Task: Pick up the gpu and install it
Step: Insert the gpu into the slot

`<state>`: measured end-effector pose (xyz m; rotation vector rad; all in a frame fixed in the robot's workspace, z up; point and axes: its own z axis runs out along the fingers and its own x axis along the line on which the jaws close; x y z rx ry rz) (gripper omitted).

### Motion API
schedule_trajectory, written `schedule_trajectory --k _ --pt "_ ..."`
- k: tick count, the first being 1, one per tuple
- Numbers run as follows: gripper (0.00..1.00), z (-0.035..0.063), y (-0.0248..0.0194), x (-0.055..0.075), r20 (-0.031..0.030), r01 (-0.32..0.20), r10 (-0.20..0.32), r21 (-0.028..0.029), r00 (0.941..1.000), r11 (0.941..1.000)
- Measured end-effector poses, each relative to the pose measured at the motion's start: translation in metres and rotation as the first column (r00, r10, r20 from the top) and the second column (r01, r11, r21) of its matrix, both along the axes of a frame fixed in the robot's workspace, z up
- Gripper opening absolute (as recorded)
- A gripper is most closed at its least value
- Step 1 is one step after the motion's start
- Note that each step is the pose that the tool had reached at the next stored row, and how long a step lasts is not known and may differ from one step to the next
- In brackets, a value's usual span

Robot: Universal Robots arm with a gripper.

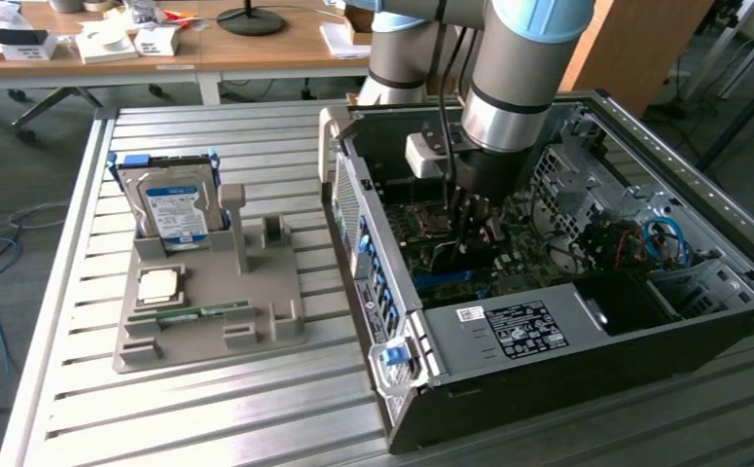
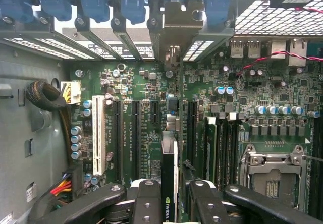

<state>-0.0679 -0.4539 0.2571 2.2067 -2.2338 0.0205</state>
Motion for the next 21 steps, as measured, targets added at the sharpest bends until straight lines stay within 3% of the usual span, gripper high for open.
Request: schedule_trajectory --k 21 --pt "0.26 -0.0001 0.0001 -0.0004 0.0002 -0.015 0.015 0.0001 0.9999 0.9999"
